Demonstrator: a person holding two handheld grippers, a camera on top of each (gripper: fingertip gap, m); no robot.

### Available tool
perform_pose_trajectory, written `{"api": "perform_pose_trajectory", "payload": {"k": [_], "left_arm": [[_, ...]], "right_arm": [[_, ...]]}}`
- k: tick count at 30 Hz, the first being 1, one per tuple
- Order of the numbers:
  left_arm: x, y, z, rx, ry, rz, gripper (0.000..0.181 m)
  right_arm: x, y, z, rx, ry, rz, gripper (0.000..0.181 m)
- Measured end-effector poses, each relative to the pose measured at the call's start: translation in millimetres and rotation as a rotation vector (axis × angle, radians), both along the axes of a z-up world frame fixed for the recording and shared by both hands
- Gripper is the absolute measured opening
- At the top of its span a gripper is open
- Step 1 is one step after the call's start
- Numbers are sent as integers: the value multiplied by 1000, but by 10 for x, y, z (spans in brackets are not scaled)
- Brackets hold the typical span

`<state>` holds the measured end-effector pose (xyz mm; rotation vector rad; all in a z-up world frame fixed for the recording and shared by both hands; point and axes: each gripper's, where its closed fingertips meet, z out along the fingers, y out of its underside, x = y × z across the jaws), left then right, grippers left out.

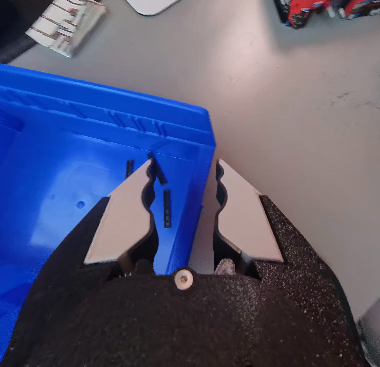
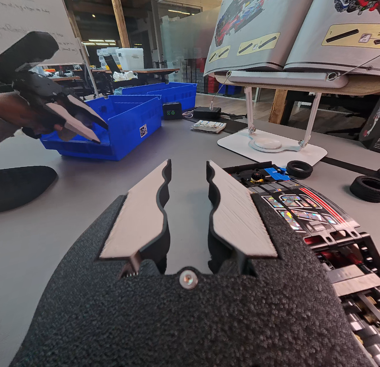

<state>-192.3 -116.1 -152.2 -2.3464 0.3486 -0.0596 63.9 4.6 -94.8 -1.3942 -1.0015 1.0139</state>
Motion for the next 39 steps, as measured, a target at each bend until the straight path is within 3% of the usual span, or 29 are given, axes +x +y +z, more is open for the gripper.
{"api": "perform_pose_trajectory", "payload": {"k": [2, 6, 10, 14, 22, 24, 26, 31, 33, 36, 39], "left_arm": [[129, -123, -141, -93, -28, -70, 61], [-40, -305, -559, -266, 162, -67, 44], [-92, -391, -570, -264, 146, -27, 25], [-280, -548, -568, -253, 166, 22, 24], [-687, -642, -554, -230, 198, -16, 27], [-679, -597, -451, -191, 179, -17, 30], [-592, -520, -192, -96, 148, -36, 34], [-196, -232, 805, 322, 16, -111, 42], [105, -81, 1079, 455, -74, -175, 45], [681, 187, 1167, 533, -234, -289, 47], [1219, 439, 942, 492, -345, -393, 51]], "right_arm": [[-7, -2, -3, -2, -2, 3, 34], [-10, -8, -4, 1, -3, 6, 34], [1, -7, -1, 1, -2, 2, 34], [-9, -8, -9, -4, -5, 6, 34], [-31, -33, -10, 17, -13, 6, 33], [-28, -33, -9, 21, -14, 0, 34], [-24, -23, -7, 22, -14, -7, 34], [47, 83, 121, 134, -79, -57, 35], [138, 275, 146, 201, -238, -101, 36], [361, 562, -160, 113, -616, -52, 65], [498, 795, -384, 18, -810, 13, 74]]}}
